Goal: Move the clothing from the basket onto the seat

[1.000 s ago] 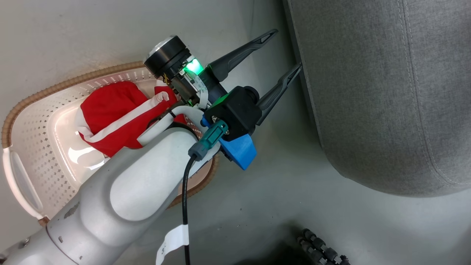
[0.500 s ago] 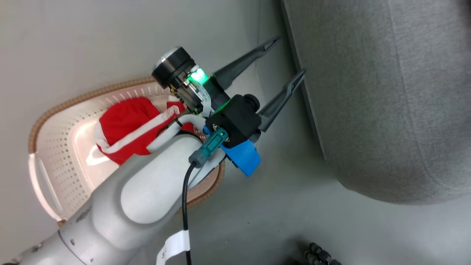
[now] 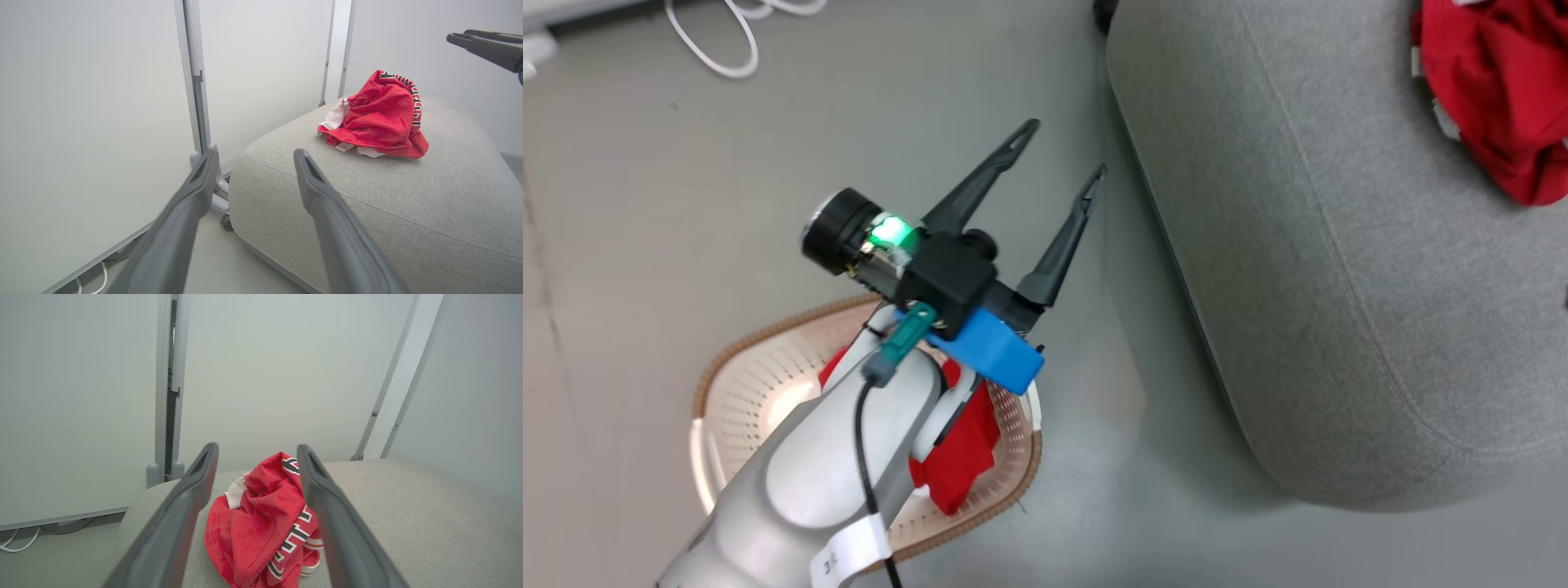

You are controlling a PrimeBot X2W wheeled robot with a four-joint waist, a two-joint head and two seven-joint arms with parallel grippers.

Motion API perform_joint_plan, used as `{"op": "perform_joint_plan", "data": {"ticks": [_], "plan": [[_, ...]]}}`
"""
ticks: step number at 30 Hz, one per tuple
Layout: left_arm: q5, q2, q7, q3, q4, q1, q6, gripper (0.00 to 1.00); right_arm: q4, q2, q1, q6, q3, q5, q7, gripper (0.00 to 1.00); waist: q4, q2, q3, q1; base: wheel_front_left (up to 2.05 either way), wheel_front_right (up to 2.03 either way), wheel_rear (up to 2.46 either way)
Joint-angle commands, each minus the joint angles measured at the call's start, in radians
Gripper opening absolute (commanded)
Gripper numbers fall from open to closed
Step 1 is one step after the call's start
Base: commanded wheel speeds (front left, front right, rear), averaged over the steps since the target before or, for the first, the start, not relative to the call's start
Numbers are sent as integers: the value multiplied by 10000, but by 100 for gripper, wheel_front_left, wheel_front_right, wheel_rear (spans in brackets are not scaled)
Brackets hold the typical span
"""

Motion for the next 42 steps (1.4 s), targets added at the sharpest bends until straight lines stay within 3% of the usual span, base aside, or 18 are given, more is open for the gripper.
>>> {"op": "perform_joint_plan", "data": {"ticks": [1,9,16,27,42], "plan": [[17,45,-46,209,-137,247,77,100,-182,53,331,1,206,85,-35,100,315,0,-760,1,0,0,0],[185,244,-51,2022,-842,2065,265,100,-1124,256,1523,1,2006,238,-35,100,960,0,-1971,1,0,0,0],[385,17,-51,3727,-1128,3490,150,100,-1282,565,2451,1,3062,326,-37,100,1572,0,-2828,1,0,0,0],[1064,-716,-46,5701,-1243,5272,-385,100,-1189,836,3712,1,3626,493,-37,100,2272,0,-3826,1,0,0,0],[1703,-1380,-45,6802,-941,6367,-946,100,-644,1196,4851,1,3948,457,-35,100,2936,0,-4513,1,0,0,0]]}}
